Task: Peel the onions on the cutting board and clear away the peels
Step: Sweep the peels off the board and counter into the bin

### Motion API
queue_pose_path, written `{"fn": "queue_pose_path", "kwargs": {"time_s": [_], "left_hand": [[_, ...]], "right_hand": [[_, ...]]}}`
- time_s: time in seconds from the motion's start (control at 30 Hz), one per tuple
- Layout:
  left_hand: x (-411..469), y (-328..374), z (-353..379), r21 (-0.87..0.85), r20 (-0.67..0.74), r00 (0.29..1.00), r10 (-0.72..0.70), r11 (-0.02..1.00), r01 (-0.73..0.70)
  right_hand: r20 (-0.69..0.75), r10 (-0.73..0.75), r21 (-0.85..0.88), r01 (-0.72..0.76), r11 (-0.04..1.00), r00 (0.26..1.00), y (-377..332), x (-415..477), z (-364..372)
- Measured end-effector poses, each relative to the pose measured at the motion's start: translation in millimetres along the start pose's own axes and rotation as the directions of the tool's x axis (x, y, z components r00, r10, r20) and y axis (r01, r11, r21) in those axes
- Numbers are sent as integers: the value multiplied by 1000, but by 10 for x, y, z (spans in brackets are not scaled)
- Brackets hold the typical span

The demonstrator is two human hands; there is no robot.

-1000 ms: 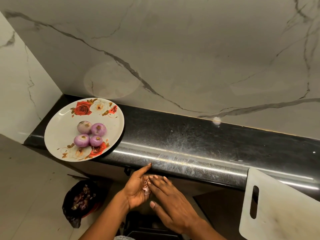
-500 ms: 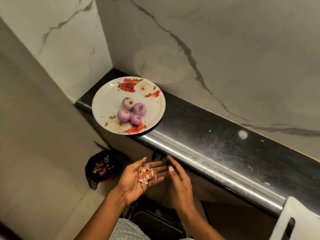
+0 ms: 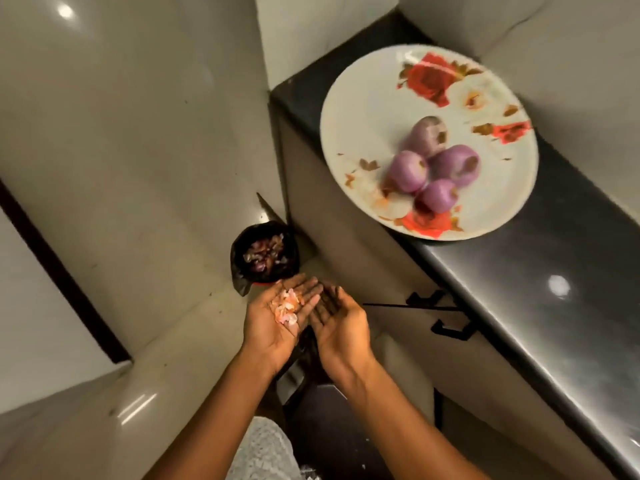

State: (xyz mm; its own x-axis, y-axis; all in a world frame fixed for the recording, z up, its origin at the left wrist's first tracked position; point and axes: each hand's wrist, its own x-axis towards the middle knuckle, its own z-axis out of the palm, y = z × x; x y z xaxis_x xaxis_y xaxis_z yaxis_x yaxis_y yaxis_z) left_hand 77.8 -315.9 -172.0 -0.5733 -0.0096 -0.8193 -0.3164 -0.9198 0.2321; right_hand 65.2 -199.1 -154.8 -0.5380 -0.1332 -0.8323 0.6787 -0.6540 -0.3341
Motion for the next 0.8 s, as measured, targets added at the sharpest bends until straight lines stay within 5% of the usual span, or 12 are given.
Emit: {"fn": "queue_pose_path", "kwargs": {"time_s": [0.43, 0.8], "left_hand": [[2450, 504, -968, -119, -338, 918, 208, 958, -261], [3141, 742, -1030, -51, -254, 945, 204, 973, -223]], "right_hand": [[-87, 201, -115, -210, 971, 976, 933, 2699, 288], [-109, 208, -205, -227, 952, 972, 1157, 3565, 405]]}}
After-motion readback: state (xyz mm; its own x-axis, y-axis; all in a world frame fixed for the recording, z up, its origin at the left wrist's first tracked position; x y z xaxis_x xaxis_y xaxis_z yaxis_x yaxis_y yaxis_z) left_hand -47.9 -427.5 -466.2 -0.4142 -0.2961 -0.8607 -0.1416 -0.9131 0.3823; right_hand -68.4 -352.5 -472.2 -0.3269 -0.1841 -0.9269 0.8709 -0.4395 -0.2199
